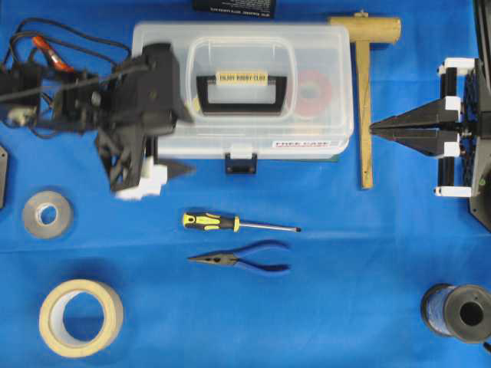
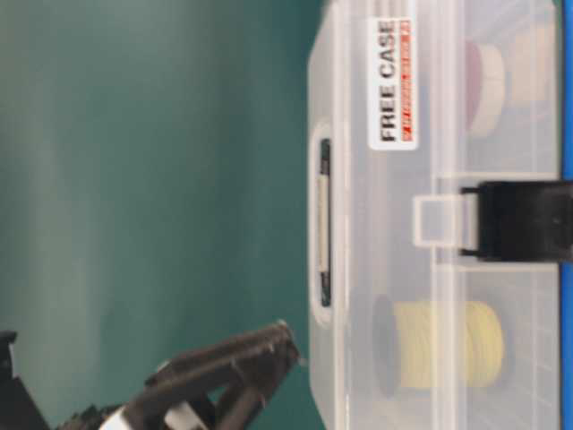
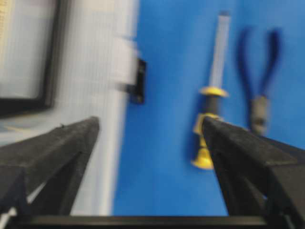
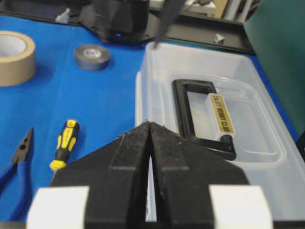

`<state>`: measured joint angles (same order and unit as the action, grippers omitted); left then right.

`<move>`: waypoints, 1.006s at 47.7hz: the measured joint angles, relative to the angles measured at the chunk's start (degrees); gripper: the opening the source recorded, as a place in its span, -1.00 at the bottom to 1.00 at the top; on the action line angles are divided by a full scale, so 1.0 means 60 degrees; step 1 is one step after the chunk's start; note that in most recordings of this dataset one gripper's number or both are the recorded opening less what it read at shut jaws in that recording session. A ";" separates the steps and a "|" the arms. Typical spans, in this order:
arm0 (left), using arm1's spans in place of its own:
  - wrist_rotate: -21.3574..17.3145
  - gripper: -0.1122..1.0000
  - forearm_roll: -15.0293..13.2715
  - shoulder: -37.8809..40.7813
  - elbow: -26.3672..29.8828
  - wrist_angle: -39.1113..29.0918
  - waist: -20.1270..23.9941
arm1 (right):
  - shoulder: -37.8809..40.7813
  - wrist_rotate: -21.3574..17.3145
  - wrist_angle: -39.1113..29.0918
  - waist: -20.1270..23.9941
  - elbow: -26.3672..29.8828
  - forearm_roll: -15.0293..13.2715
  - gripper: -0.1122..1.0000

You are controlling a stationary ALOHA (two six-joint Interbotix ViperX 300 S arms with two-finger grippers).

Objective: Close the tool box with the left arm.

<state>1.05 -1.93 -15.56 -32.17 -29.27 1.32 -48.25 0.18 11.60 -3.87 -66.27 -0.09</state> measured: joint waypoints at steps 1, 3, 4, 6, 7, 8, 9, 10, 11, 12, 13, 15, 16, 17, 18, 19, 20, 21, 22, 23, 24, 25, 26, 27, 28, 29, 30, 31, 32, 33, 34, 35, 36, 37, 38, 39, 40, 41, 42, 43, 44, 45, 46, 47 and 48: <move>0.0073 0.86 0.0000 -0.0015 -0.0029 0.0000 -0.0088 | 0.0000 0.0015 0.0000 0.0000 0.0000 0.0000 -0.79; 0.0264 0.86 0.0000 -0.0059 -0.0073 0.0000 -0.0278 | 0.0000 0.0015 0.0000 0.0000 0.0000 0.0000 -0.79; 0.0293 0.86 0.0000 -0.0073 -0.0103 0.0000 -0.0352 | 0.0000 0.0015 0.0000 0.0000 0.0000 0.0000 -0.79; 0.0410 0.86 0.0000 -0.0103 -0.0146 0.0000 -0.0513 | 0.0000 0.0015 0.0000 0.0000 0.0000 0.0000 -0.79; 0.0454 0.86 0.0000 -0.0117 -0.0161 0.0015 -0.0571 | 0.0000 0.0015 0.0000 0.0000 0.0000 0.0000 -0.79; 0.0469 0.86 0.0000 -0.0117 -0.0176 0.0015 -0.0615 | 0.0000 0.0015 0.0000 0.0015 0.0000 0.0000 -0.79; 0.0483 0.86 0.0000 -0.0132 -0.0190 0.0015 -0.0674 | 0.0000 0.0015 0.0000 0.0000 0.0000 0.0000 -0.79; 0.0483 0.86 0.0000 -0.0146 -0.0190 0.0015 -0.0732 | 0.0000 0.0015 0.0000 0.0000 0.0000 0.0000 -0.79; 0.0498 0.86 0.0000 -0.0146 -0.0205 0.0015 -0.0732 | 0.0000 0.0015 0.0000 0.0015 0.0000 0.0000 -0.79; 0.0498 0.86 0.0000 -0.0161 -0.0220 0.0015 -0.0747 | 0.0000 0.0015 0.0000 0.0000 0.0000 0.0000 -0.79; 0.0483 0.86 0.0000 -0.0176 -0.0234 0.0044 -0.0747 | 0.0000 0.0015 0.0000 0.0000 0.0000 0.0000 -0.79; 0.0498 0.85 0.0000 -0.0220 -0.0264 0.0044 -0.0732 | 0.0000 0.0015 0.0000 0.0000 0.0000 0.0000 -0.79; 0.0498 0.85 0.0000 -0.0234 -0.0278 0.0044 -0.0732 | 0.0015 0.0015 0.0000 0.0000 0.0000 0.0000 -0.79; 0.0483 0.85 0.0000 -0.0278 -0.0308 0.0044 -0.0732 | 0.0015 0.0000 0.0000 0.0000 0.0000 0.0000 -0.79; 0.0469 0.85 0.0000 -0.0293 -0.0322 0.0044 -0.0732 | 0.0000 0.0015 0.0000 0.0000 0.0000 0.0000 -0.79; 0.0439 0.85 0.0000 -0.0337 -0.0352 0.0059 -0.0732 | 0.0015 0.0000 0.0000 0.0000 -0.0015 0.0000 -0.79; 0.0410 0.85 0.0000 -0.0381 -0.0381 0.0044 -0.0718 | 0.0015 0.0015 0.0000 0.0000 0.0000 0.0000 -0.79; 0.0410 0.85 0.0000 -0.0454 -0.0425 0.0044 -0.0718 | 0.0000 0.0015 0.0000 0.0000 0.0000 0.0000 -0.79; 0.0410 0.85 0.0015 -0.0527 -0.0439 0.0059 -0.0718 | 0.0000 0.0000 0.0000 0.0000 0.0000 0.0000 -0.79; 0.0410 0.85 0.0015 -0.0630 -0.0513 0.0044 -0.0703 | 0.0000 0.0000 0.0000 0.0000 0.0000 0.0000 -0.79; 0.0410 0.85 0.0015 -0.0688 -0.0542 0.0059 -0.0674 | 0.0000 0.0000 0.0000 0.0000 0.0000 0.0000 -0.79; 0.0410 0.85 0.0015 -0.0806 -0.0615 0.0059 -0.0659 | -0.0015 0.0000 0.0000 0.0000 0.0000 0.0000 -0.79; 0.0410 0.84 0.0015 -0.0923 -0.0659 0.0059 -0.0645 | -0.0015 0.0000 0.0000 0.0000 0.0000 0.0000 -0.79; 0.0410 0.84 0.0015 -0.1055 -0.0718 0.0103 -0.0615 | -0.0015 0.0000 0.0000 0.0000 0.0000 0.0000 -0.79; 0.0410 0.84 0.0015 -0.1201 -0.0806 0.0161 -0.0615 | -0.0029 0.0000 0.0000 0.0000 0.0000 0.0000 -0.79; 0.0410 0.84 0.0015 -0.1362 -0.0908 0.0220 -0.0601 | -0.0044 0.0000 0.0000 0.0000 0.0000 0.0000 -0.79; 0.0425 0.84 0.0015 -0.1538 -0.1025 0.0293 -0.0601 | -0.0044 0.0000 0.0000 0.0000 0.0000 0.0000 -0.79; 0.0410 0.84 0.0029 -0.1729 -0.1143 0.0410 -0.0586 | -0.0059 0.0000 0.0000 0.0000 0.0000 0.0000 -0.79; 0.0381 0.84 0.0029 -0.1890 -0.1245 0.0542 -0.0571 | -0.0059 0.0000 0.0000 0.0000 0.0000 0.0000 -0.79; 0.0396 0.84 0.0029 -0.2080 -0.1362 0.0659 -0.0571 | -0.0073 0.0000 0.0000 0.0000 0.0000 0.0000 -0.79; 0.0381 0.84 0.0029 -0.2300 -0.1509 0.0835 -0.0571 | -0.0088 0.0000 0.0000 0.0000 0.0000 0.0000 -0.79; 0.0366 0.84 0.0029 -0.2461 -0.1641 0.0981 -0.0571 | -0.0088 0.0000 0.0000 0.0000 0.0000 0.0000 -0.79; 0.0366 0.84 0.0029 -0.2637 -0.1772 0.1128 -0.0571 | -0.0088 0.0000 0.0000 0.0000 0.0000 0.0000 -0.79; 0.0366 0.84 0.0029 -0.2842 -0.1919 0.1304 -0.0571 | -0.0103 0.0000 0.0000 0.0000 0.0000 0.0000 -0.79; 0.0352 0.84 0.0029 -0.3018 -0.2080 0.1465 -0.0571 | -0.0088 0.0000 0.0000 0.0000 0.0000 0.0000 -0.79; 0.0352 0.84 0.0044 -0.3237 -0.2241 0.1611 -0.0571 | -0.0103 -0.0015 0.0000 0.0000 0.0000 0.0000 -0.79; 0.0322 0.84 0.0044 -0.3472 -0.2432 0.1816 -0.0571 | -0.0103 -0.0015 0.0000 0.0000 0.0000 0.0000 -0.79; 0.0322 0.84 0.0044 -0.3691 -0.2622 0.2007 -0.0571 | -0.0103 -0.0015 0.0000 0.0000 0.0000 0.0000 -0.79; 0.0308 0.84 0.0029 -0.3896 -0.2813 0.2212 -0.0571 | -0.0088 -0.0015 0.0000 0.0000 0.0000 0.0000 -0.79; 0.0293 0.84 0.0044 -0.4131 -0.3003 0.2417 -0.0571 | -0.0103 -0.0029 0.0000 0.0000 0.0000 0.0000 -0.79; 0.0278 0.84 0.0029 -0.4395 -0.3267 0.2725 -0.0571 | -0.0103 -0.0015 0.0000 0.0000 0.0000 0.0000 -0.79; 0.0264 0.84 0.0044 -0.4629 -0.3442 0.2944 -0.0571 | -0.0103 -0.0029 -0.0015 0.0000 0.0000 0.0000 -0.79; 0.0264 0.84 0.0044 -0.4834 -0.3647 0.3164 -0.0571 | -0.0103 -0.0029 -0.0015 0.0000 0.0000 0.0000 -0.79; 0.0234 0.84 0.0044 -0.5039 -0.3867 0.3442 -0.0571 | -0.0117 -0.0044 -0.0015 0.0000 0.0000 0.0000 -0.79; 0.0220 0.84 0.0029 -0.5244 -0.4102 0.3735 -0.0571 | -0.0103 -0.0044 -0.0015 0.0000 0.0000 0.0000 -0.79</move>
<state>2.37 -1.76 -47.02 -56.78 -6.86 -2.11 -48.87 -0.09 11.51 -3.87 -66.27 -0.09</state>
